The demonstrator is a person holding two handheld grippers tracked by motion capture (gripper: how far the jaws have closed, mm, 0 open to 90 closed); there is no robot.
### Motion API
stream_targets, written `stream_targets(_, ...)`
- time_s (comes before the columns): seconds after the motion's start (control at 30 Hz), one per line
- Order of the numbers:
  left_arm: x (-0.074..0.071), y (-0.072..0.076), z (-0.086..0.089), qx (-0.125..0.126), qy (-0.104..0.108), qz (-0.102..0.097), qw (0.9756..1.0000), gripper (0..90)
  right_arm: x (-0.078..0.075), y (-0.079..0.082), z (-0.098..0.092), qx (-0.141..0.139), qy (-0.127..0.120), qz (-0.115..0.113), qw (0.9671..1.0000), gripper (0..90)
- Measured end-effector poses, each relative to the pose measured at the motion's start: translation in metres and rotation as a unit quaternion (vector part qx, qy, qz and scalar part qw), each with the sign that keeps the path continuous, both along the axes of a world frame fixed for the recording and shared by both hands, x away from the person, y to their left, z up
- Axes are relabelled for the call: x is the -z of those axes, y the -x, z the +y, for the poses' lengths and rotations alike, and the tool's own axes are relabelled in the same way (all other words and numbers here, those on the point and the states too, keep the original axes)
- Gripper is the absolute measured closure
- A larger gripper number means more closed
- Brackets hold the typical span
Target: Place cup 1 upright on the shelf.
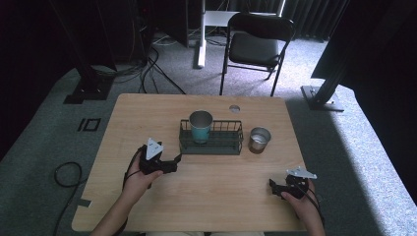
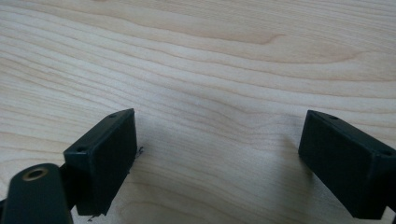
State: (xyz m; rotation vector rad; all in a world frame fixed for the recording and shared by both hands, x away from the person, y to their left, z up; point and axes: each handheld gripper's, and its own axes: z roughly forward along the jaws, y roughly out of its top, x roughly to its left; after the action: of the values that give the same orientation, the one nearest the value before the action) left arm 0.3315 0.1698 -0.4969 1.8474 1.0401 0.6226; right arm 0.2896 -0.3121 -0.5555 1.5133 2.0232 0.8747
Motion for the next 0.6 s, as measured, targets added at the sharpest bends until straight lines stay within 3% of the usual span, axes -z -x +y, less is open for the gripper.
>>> stream_targets(0.5,0.027,0.026,0.028,0.0,-0.051,0.029,0.9983,10.0,0.0,0.0,0.0,-0.001,0.001,0.0,1.0,11.0)
stream_targets(0.6,0.03,0.029,0.032,0.001,-0.05,0.037,0.9981,10.0,0.0,0.0,0.0,-0.001,0.001,0.0,1.0,11.1)
